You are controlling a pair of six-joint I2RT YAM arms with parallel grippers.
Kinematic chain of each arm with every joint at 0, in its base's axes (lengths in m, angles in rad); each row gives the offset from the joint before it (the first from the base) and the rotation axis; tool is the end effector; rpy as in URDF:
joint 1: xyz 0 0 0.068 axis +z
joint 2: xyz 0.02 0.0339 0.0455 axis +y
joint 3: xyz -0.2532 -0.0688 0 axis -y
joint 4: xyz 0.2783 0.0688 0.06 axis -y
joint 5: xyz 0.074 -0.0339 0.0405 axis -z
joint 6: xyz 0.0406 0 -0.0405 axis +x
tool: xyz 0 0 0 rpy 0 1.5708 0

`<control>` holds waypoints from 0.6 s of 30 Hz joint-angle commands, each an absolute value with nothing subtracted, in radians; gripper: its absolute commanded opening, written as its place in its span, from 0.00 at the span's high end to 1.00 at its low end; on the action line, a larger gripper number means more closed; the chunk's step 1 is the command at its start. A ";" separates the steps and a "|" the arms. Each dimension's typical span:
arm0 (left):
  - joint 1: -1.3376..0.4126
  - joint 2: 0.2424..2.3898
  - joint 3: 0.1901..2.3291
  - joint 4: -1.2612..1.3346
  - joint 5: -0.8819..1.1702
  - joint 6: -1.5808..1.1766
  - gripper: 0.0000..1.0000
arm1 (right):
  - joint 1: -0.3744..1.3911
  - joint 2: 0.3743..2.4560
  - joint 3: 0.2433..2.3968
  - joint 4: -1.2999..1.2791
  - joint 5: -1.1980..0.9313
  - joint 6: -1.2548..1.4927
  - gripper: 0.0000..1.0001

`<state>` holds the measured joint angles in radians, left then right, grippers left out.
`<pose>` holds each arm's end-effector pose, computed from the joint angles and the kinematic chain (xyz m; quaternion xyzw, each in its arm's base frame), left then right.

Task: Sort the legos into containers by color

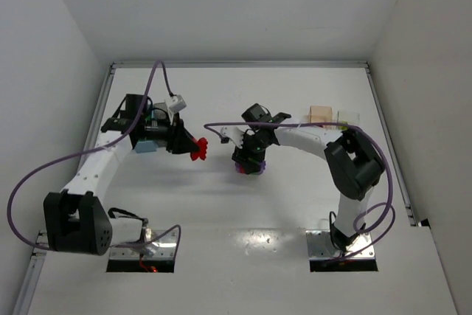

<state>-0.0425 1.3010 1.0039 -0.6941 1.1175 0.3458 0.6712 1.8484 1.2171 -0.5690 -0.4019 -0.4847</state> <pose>0.2846 -0.0486 0.2566 0.3054 0.7681 -0.4656 0.3163 0.2954 0.2549 0.1374 -0.5569 0.7866 0.2121 0.1614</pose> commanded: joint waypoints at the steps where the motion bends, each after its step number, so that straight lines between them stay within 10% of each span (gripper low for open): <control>1: -0.078 1.195 0.954 -0.533 1.034 0.289 0.87 | 0.678 1.816 1.193 -0.416 -0.269 -0.396 0.87; 10: -0.114 1.011 0.787 -0.362 0.916 0.117 0.87 | 0.658 1.907 1.247 -0.397 -0.215 -0.373 0.80; 18: -0.123 0.874 0.683 -0.285 0.841 0.028 0.87 | 0.627 1.957 1.333 -0.439 -0.228 -0.328 0.43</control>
<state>-0.1101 0.9035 0.6949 -0.3786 0.8730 0.0849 0.6495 1.9659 1.2655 -0.4469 -0.2134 -0.3702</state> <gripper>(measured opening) 0.423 0.650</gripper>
